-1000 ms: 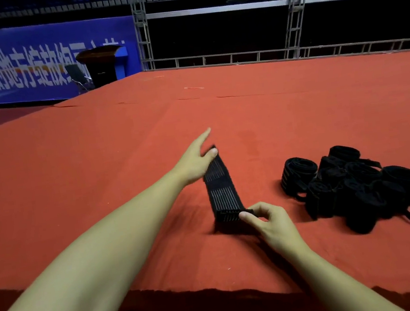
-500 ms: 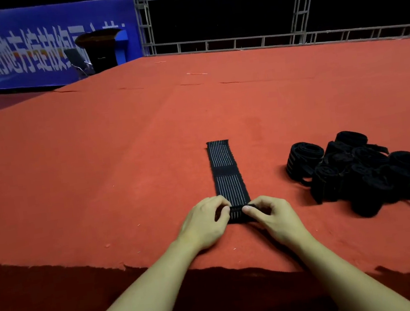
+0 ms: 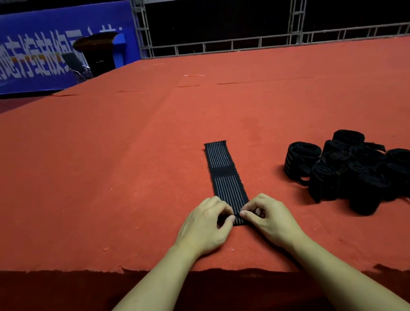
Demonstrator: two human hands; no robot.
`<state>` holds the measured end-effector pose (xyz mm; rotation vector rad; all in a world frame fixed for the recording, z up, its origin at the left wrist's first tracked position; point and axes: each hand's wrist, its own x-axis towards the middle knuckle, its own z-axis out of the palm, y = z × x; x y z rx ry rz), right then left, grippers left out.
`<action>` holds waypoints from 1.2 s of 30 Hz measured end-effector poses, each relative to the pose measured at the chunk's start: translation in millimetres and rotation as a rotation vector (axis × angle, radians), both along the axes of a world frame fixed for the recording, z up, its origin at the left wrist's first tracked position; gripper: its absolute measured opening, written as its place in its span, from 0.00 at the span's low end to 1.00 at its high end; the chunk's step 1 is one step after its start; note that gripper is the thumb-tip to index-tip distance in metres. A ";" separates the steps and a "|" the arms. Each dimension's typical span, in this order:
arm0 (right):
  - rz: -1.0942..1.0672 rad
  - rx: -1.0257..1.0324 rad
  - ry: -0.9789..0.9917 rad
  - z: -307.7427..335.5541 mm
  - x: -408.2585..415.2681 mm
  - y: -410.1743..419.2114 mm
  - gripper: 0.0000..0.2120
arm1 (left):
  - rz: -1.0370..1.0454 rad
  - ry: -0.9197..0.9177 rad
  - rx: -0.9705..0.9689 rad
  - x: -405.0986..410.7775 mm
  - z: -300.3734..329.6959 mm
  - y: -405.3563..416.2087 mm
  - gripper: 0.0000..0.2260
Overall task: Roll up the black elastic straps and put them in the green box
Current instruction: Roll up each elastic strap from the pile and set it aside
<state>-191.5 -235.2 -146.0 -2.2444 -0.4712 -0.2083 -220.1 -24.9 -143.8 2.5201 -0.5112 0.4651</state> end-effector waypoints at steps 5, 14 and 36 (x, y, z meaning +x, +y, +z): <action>-0.002 -0.042 -0.010 0.4 0.3 0.7 0.03 | -0.023 -0.015 0.050 -0.8 0.5 0.0 0.10; 0.022 -0.133 -0.043 -0.2 -4.3 1.7 0.04 | -0.003 0.035 -0.005 1.4 -1.5 0.1 0.06; -0.039 -0.066 0.000 1.4 -3.8 4.2 0.06 | 0.079 -0.024 0.023 5.5 -5.3 1.6 0.09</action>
